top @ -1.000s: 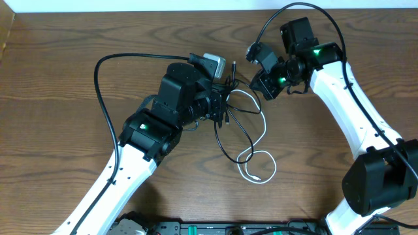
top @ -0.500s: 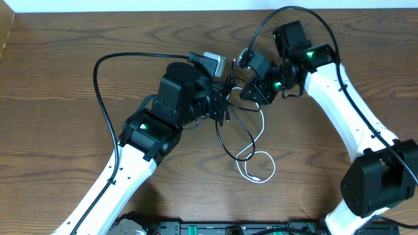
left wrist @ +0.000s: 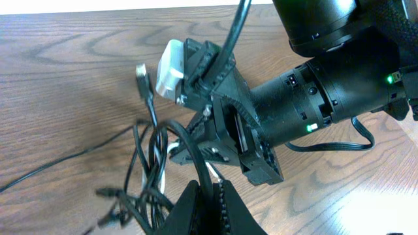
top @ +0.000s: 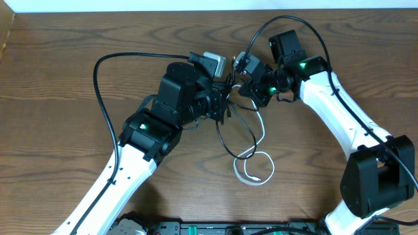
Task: Untangle cables
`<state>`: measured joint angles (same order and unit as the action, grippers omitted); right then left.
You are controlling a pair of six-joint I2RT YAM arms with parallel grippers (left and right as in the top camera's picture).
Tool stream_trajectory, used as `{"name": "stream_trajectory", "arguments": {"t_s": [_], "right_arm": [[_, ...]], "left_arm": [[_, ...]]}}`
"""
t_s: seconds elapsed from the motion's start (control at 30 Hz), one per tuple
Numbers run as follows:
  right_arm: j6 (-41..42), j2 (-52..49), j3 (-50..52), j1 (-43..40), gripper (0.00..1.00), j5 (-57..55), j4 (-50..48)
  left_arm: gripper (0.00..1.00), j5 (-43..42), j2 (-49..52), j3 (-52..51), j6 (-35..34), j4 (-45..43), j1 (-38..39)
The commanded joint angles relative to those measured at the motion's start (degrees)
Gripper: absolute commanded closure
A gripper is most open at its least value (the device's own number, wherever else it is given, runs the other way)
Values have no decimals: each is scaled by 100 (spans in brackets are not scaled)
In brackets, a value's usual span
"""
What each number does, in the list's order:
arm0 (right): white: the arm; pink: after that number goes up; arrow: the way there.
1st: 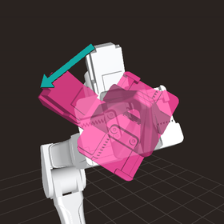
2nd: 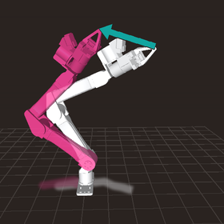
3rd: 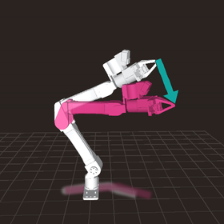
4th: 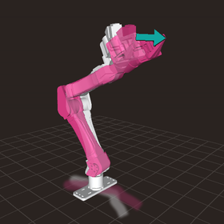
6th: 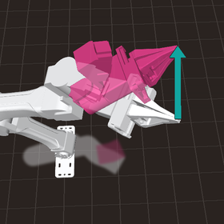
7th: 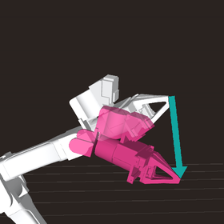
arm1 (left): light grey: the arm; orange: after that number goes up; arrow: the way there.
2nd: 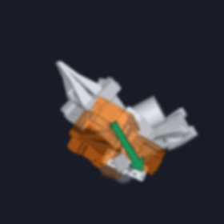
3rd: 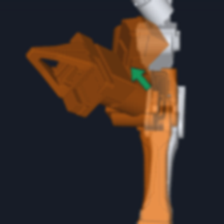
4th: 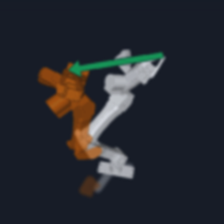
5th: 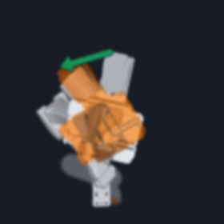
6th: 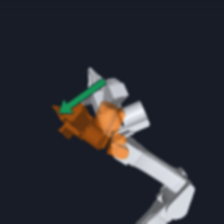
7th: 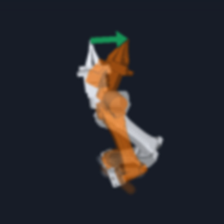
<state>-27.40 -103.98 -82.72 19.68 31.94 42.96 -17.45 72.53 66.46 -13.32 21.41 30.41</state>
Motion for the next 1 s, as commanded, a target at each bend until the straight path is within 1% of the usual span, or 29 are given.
{"name": "stream_trajectory", "arguments": {"t_s": [0.0, 0.13, 0.23, 0.33, 0.47, 0.63, 0.73, 0.83, 0.9, 0.97], "right_arm": [[431, 136, -57, -26, 99, -393, -9], [1202, 245, -286, -310, 99, -863, 35], [1794, 413, -560, -715, 99, -1211, 125], [2144, 675, -809, -1252, 99, -1257, 122], [2518, 1062, -953, -2004, 99, -1416, -22], [2894, 1342, -953, -2876, 99, -1705, 28], [3025, 1360, -953, -3331, 99, -1803, 208], [3285, 1351, -935, -3630, 99, -1832, 361], [3292, 1344, -935, -3689, 99, -1574, 437], [3228, 1344, -935, -3654, 99, -929, 492]], "left_arm": [[92, 229, -131, 90, -4, 188, -24], [93, 988, -7, 90, -4, 835, -24], [93, 1565, 181, 79, -9, 1211, -24], [92, 1980, 435, 74, -11, 1497, -24], [93, 2422, 780, 74, -15, 1685, -26], [92, 2977, 946, 74, -223, 1685, -125], [92, 3338, 914, 74, -562, 1646, -332], [93, 3180, 890, 74, -890, 1624, -562], [93, 2487, 890, 74, -826, 1523, -643], [92, 1716, 890, 74, -564, 1362, -638]]}}
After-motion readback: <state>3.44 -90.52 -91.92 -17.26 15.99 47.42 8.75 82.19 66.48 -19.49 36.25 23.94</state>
